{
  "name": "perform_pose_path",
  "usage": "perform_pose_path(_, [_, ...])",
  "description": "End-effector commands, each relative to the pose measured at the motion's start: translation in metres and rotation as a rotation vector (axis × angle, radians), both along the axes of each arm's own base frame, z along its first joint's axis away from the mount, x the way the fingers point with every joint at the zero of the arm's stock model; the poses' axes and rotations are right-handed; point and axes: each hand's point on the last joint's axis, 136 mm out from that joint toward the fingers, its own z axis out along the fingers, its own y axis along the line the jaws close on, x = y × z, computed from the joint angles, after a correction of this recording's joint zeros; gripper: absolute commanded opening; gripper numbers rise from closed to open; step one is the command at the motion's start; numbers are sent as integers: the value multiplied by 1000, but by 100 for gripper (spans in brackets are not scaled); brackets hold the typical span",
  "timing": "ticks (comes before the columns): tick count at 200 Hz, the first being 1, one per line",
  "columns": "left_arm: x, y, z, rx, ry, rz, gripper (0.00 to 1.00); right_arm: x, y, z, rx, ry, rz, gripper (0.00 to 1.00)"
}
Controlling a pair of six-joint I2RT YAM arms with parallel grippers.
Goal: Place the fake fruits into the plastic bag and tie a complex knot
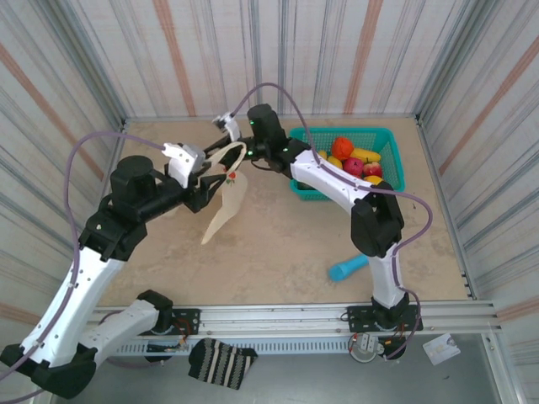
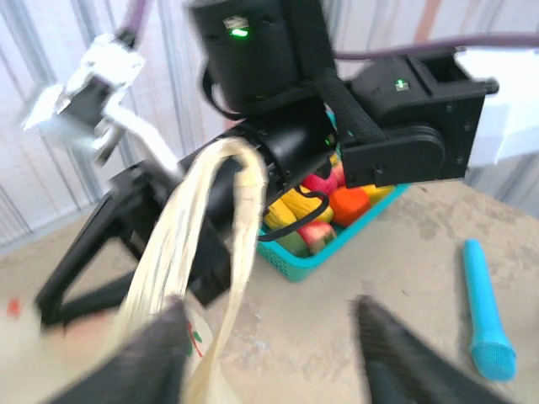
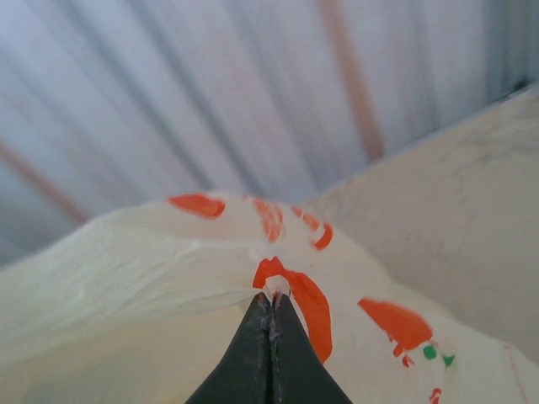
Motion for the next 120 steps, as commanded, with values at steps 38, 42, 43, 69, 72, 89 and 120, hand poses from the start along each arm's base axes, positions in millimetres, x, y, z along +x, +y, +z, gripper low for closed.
perform_pose_path(38, [-8, 25, 64, -110, -166, 119, 99, 124, -180, 10, 766, 558, -682, 0])
perform_pose_path(42, [-7, 25, 62, -106, -164, 121, 99, 122, -187, 1, 757, 555, -714, 0])
perform_pose_path(43, [-7, 25, 62, -105, -162, 122, 99, 122, -189, -2, 753, 557, -722, 0])
perform_pose_path(69, [7, 24, 29, -115, -58, 175, 99, 100, -218, -57, 668, 539, -904, 0])
perform_pose_path(72, [8, 24, 24, -119, -41, 181, 99, 97, -219, -61, 657, 536, -911, 0])
perform_pose_path(89, [15, 24, 0, -133, 43, 212, 99, 76, -218, -77, 584, 502, -931, 10])
perform_pose_path(120, [23, 38, -38, -235, 225, 330, 99, 43, -200, -73, 421, 378, -878, 54])
